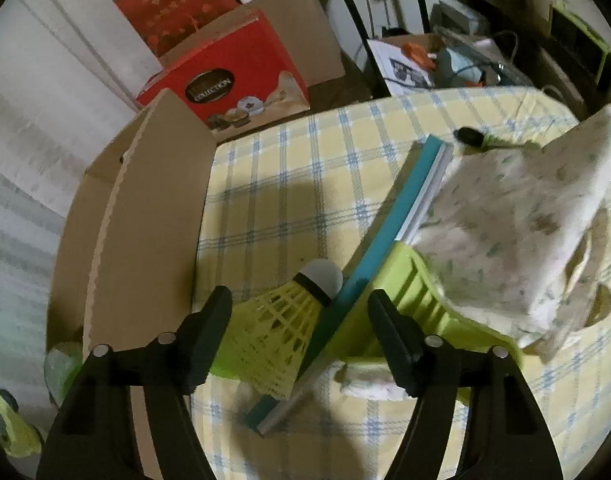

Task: Organize objects
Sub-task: 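Grasp a second yellow shuttlecock by its cork with the right gripper, then carry the shuttlecock in the right gripper into the box while the left gripper carries its shuttlecock there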

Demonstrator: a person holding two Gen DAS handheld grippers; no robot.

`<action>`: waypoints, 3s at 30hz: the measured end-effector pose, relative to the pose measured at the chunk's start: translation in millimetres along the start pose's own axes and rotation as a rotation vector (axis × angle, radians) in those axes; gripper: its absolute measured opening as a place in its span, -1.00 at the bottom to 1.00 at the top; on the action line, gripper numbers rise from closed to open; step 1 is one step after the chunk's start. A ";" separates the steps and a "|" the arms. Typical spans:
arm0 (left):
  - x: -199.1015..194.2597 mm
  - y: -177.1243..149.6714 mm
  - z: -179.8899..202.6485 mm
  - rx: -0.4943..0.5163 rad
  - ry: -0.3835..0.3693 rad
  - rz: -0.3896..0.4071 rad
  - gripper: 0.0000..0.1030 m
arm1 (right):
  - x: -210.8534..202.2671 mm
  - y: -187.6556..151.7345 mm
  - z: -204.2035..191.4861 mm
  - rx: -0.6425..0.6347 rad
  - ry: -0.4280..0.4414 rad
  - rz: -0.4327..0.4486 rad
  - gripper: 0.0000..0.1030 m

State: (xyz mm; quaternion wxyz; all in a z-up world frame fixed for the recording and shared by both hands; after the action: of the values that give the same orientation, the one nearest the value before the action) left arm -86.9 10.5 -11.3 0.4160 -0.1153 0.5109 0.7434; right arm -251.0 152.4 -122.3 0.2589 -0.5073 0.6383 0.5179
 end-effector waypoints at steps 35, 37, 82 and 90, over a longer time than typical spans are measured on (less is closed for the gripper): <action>0.7 -1.1 -18.4 -0.049 -0.003 -0.005 -0.08 | 36.2 9.9 -45.0 -0.086 -0.002 -0.080 -0.13; -0.3 -0.7 -20.4 -0.054 -0.001 -0.003 -0.08 | 31.0 8.3 -40.0 -0.078 0.004 -0.058 -0.16; -35.4 -34.8 -83.5 -0.134 0.106 -0.051 -0.07 | -87.0 -93.9 -173.2 -0.378 0.275 0.051 -0.16; -26.6 -37.9 -90.1 -0.143 0.121 -0.071 -0.09 | -70.0 -104.3 -177.5 -0.399 0.263 0.015 -0.16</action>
State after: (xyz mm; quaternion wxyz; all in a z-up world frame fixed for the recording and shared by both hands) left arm -65.1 -75.0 -61.3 0.4012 -0.2073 0.4762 0.7545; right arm -96.3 20.3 -45.5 0.0644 -0.6069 0.5552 0.5650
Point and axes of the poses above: each gripper's, at about its wrist camera, not at the fingertips, and x roughly the way its jaws point, z to its right, y to its top, the point moved 2 cm from there along x, roughly the way its jaws point
